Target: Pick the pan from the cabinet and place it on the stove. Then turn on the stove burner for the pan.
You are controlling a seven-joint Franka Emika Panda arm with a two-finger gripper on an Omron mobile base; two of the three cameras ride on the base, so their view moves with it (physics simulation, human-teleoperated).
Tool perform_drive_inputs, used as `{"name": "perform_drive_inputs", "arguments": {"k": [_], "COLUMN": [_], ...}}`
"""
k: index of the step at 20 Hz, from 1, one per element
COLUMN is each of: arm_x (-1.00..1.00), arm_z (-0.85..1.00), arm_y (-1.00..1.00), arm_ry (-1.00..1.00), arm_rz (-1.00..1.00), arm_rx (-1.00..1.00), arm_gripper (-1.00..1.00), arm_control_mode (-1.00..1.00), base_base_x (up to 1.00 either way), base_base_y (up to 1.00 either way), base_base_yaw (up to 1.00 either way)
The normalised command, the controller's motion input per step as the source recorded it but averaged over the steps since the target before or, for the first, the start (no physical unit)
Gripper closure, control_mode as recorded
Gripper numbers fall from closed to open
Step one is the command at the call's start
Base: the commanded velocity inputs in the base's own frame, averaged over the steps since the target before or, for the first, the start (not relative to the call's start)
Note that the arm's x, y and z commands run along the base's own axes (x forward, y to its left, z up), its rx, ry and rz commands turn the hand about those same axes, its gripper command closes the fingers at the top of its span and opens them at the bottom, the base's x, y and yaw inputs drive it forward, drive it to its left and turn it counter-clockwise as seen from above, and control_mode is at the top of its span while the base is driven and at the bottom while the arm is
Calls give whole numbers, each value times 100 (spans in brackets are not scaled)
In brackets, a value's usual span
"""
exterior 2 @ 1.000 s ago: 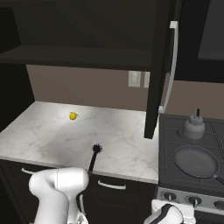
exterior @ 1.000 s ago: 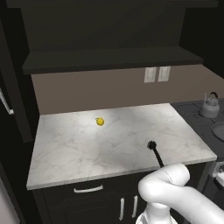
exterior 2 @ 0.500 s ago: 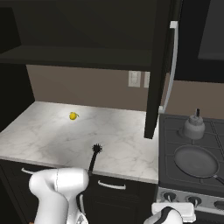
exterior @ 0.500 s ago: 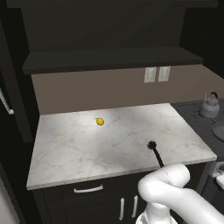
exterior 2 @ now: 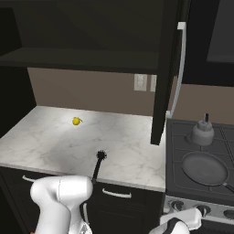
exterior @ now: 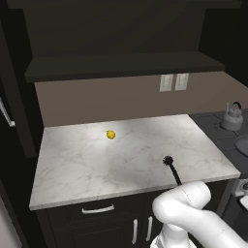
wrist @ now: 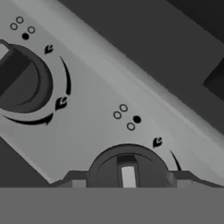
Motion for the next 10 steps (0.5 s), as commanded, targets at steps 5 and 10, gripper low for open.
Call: {"name": "perform_drive_inputs", "arguments": {"k": [5,10], "arm_x": [-23,-20], "arm_z": [2,0], "arm_y": [-14,-14], "arm_ry": [-2,-1], "arm_rz": [0,0], "arm_rx": [-36,-36], "arm_gripper": [100,100], "arm_control_mode": [-100,-100], "base_base_x": [0,0], "base_base_y": [0,0], "base_base_yaw": [0,0]}}
